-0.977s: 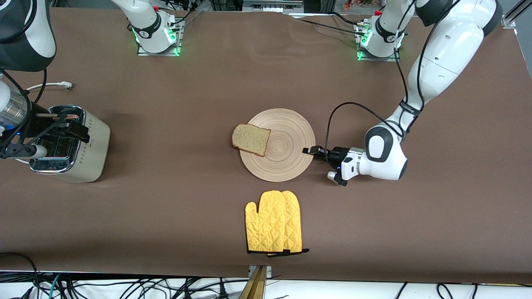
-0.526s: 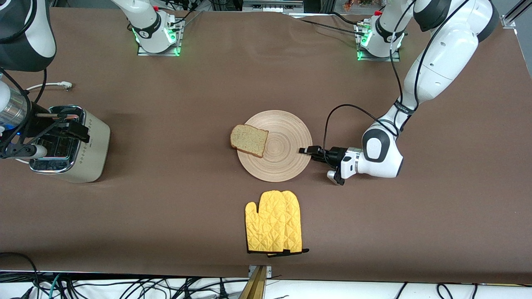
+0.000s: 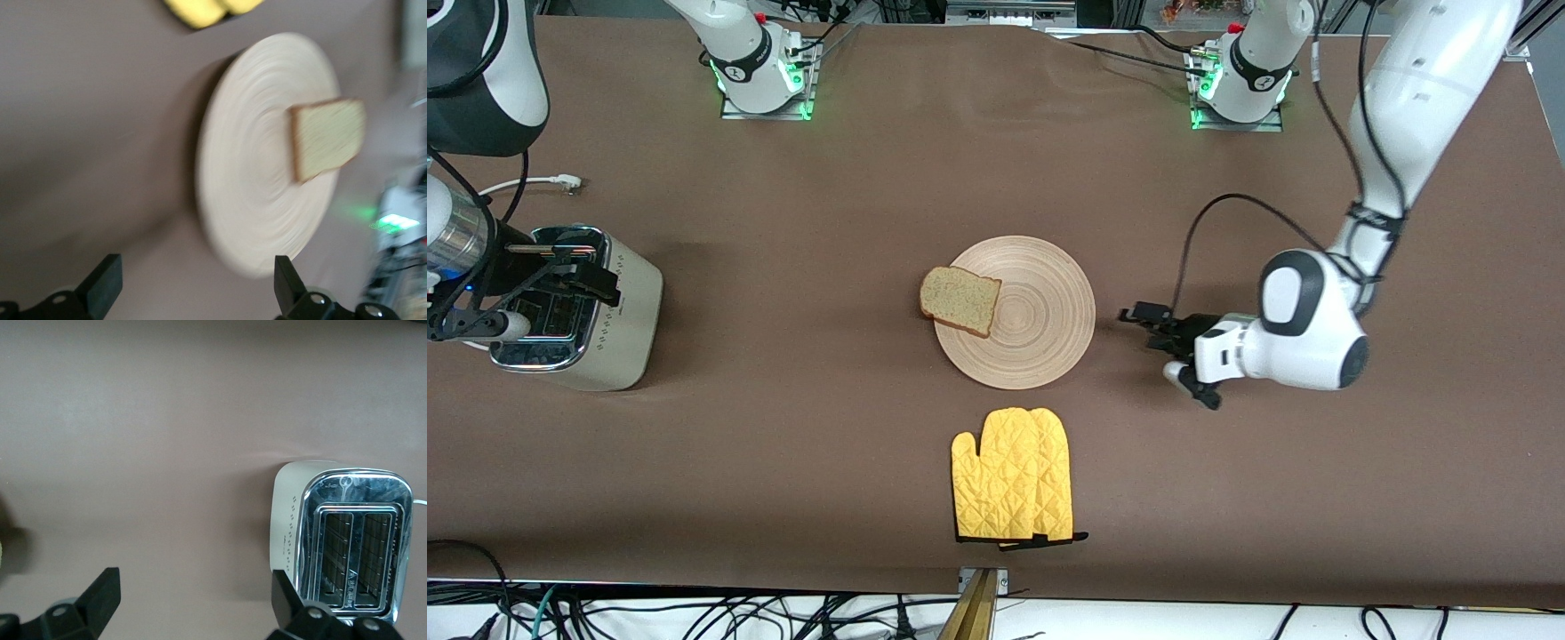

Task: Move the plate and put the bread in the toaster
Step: 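Release the plate and raise the left gripper while the right gripper reaches out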

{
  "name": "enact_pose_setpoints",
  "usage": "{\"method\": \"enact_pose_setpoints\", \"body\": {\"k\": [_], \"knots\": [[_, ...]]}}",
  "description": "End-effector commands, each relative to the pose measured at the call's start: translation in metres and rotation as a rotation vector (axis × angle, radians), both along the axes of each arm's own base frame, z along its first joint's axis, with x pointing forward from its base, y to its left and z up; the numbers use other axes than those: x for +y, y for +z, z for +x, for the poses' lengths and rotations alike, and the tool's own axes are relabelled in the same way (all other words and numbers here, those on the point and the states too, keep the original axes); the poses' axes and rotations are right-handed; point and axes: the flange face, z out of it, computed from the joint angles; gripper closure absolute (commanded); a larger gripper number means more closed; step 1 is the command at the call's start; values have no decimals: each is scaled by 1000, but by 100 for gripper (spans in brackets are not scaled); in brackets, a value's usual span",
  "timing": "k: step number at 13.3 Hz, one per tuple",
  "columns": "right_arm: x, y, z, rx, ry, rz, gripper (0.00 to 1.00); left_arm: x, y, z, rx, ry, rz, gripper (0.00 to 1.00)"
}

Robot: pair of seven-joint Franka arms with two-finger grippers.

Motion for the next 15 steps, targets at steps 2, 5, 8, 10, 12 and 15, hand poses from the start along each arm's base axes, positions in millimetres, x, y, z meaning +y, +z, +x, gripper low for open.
{"method": "enact_pose_setpoints", "body": {"k": [2, 5, 8, 10, 12, 15], "knots": [[81, -89, -3, 86, -18, 275, 0, 27, 85, -2, -74, 26, 274, 0], [106, -118, -1, 100, -13, 304, 0, 34, 166, -4, -140, -5, 483, 0], [116, -149, 4, 149, -56, 390, 0, 40, 266, -34, -189, 58, 623, 0], [130, -167, 6, 159, -58, 415, 0, 40, 311, -52, -237, 81, 643, 0], [152, -183, 5, 165, -62, 447, 0, 63, 342, -75, -266, 197, 629, 0], [185, -216, -3, 177, -93, 504, 0, 81, 328, -81, -242, 239, 644, 0]]}}
